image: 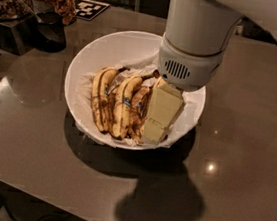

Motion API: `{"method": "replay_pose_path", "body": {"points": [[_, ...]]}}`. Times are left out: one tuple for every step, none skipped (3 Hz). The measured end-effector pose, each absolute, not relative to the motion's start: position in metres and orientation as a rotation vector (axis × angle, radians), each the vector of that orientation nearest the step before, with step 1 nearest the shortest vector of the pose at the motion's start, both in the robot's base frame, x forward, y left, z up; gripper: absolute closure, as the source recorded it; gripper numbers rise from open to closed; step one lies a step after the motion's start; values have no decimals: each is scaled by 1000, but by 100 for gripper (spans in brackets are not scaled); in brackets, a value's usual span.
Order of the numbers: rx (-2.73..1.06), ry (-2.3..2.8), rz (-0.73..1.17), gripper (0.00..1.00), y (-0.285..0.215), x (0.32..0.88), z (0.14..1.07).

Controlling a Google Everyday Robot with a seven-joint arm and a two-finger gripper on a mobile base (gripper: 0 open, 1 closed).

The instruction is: Pick banana from white bowl

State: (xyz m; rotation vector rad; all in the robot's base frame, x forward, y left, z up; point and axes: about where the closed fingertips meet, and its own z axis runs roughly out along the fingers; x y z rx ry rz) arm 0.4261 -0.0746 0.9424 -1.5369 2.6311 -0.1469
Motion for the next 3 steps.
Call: {"method": "replay_pose_path", "body": {"points": [[-1560, 2621, -144, 0, -70, 424, 942], [-1560, 2621, -144, 0, -70, 424, 942], [-1529, 2650, -167, 0, -66, 429, 941]]}}
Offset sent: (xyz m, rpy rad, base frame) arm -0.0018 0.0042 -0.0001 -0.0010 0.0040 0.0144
